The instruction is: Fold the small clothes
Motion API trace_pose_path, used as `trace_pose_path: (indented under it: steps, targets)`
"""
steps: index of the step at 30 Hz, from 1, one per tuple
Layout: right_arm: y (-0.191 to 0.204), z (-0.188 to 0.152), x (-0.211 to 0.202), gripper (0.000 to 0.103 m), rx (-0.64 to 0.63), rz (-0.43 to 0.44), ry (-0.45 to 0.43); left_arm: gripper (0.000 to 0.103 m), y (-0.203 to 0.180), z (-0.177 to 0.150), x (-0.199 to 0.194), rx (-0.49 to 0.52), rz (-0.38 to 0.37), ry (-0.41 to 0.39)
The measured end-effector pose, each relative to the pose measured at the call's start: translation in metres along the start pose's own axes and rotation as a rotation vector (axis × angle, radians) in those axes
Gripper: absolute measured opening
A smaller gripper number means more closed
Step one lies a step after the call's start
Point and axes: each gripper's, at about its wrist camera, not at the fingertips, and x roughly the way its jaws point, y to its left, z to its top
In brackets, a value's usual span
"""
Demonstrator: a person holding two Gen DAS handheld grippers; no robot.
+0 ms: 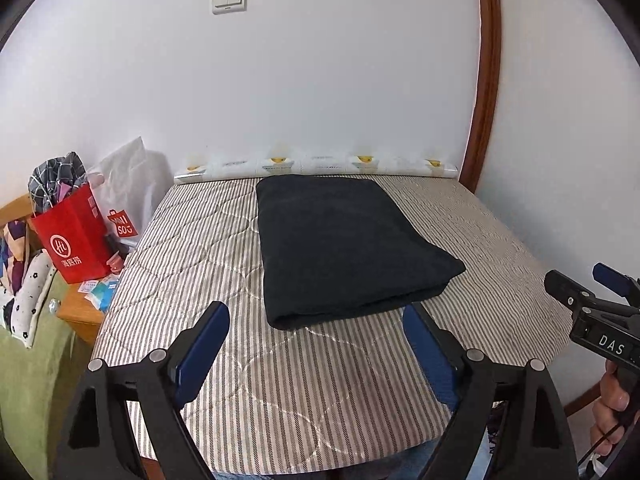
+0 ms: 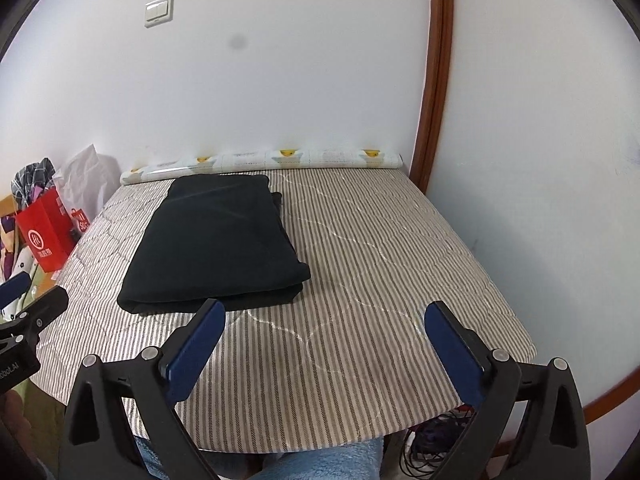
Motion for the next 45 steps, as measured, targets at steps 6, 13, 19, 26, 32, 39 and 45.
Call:
trace_pose_path:
  steps: [6, 13, 19, 26, 32, 39, 45]
  targets:
    - [-0.004, -0.001, -0.002, 0.099, 0.005, -0.019, 0.001, 0.088, 0.002, -0.001, 0.000, -0.007, 0.001, 0.004]
    - [-0.006, -0.001, -0.006, 0.099, 0.011, -0.017, -0.004, 0.088, 0.004, -0.001, -0.001, -0.015, 0.001, 0.004]
    - [-0.008, -0.001, -0.006, 0.099, 0.014, -0.018, -0.003, 0.088, 0.006, -0.001, -0.003, -0.021, 0.001, 0.002]
    - [-0.008, -0.001, -0.006, 0.099, 0.009, -0.018, -0.004, 0.088, 0.008, 0.000, -0.004, -0.032, 0.004, -0.003]
    - [-0.007, -0.001, -0.007, 0.099, 0.005, -0.018, -0.008, 0.088, 0.008, 0.000, -0.005, -0.033, 0.004, -0.004]
    - [-0.006, -0.001, -0.009, 0.099, 0.006, -0.020, -0.009, 0.088, 0.010, 0.000, -0.006, -0.037, 0.004, -0.005]
    - [-0.008, -0.001, -0.009, 0.099, 0.004, -0.020, -0.009, 0.088, 0.011, 0.000, -0.007, -0.038, 0.004, -0.006]
